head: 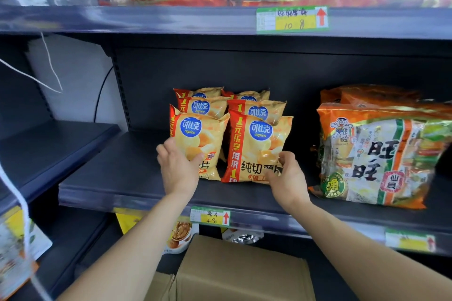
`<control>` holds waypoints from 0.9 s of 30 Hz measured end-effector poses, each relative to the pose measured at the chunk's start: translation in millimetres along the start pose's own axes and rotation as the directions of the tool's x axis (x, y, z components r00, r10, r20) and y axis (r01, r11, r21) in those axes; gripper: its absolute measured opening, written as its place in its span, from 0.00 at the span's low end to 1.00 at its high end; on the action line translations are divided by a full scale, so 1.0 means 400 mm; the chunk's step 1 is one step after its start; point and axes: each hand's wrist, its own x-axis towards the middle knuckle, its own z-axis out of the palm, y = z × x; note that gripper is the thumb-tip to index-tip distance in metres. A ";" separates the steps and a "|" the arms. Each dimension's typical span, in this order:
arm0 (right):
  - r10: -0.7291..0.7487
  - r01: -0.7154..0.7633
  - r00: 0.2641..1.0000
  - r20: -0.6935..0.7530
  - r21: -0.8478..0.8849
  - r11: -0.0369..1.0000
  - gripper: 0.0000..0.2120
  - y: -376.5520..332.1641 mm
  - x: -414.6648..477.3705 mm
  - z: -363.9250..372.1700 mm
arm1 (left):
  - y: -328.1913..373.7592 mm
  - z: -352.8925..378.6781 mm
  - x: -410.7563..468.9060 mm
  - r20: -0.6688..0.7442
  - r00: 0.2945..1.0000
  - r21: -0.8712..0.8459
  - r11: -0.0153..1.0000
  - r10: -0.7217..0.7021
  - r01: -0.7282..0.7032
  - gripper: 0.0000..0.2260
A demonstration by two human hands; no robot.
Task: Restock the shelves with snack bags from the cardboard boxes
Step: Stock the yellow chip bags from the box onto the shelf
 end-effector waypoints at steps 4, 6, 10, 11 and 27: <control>-0.052 0.052 0.997 -0.061 -0.007 0.999 0.21 0.008 -0.017 -0.038 | 0.085 0.029 -0.080 0.105 0.977 -0.014 0.982 0.188 -0.188 0.23; -0.095 0.091 0.987 -0.129 -0.039 0.995 0.18 0.026 -0.029 -0.076 | 0.134 0.059 -0.124 0.204 0.939 -0.047 0.960 0.278 -0.274 0.21; -0.126 0.093 0.927 -0.353 -0.109 0.990 0.13 0.100 -0.033 -0.193 | 0.245 0.140 -0.207 0.404 0.818 -0.180 0.912 0.409 -0.368 0.19; -0.115 0.065 0.901 -0.419 -0.132 0.989 0.13 0.124 -0.028 -0.230 | 0.272 0.164 -0.226 0.452 0.783 -0.202 0.905 0.426 -0.375 0.20; 0.357 -0.338 0.917 -0.177 0.129 0.932 0.55 0.457 0.107 -0.547 | 0.471 0.482 -0.337 0.613 0.708 -0.295 0.933 0.349 -0.205 0.28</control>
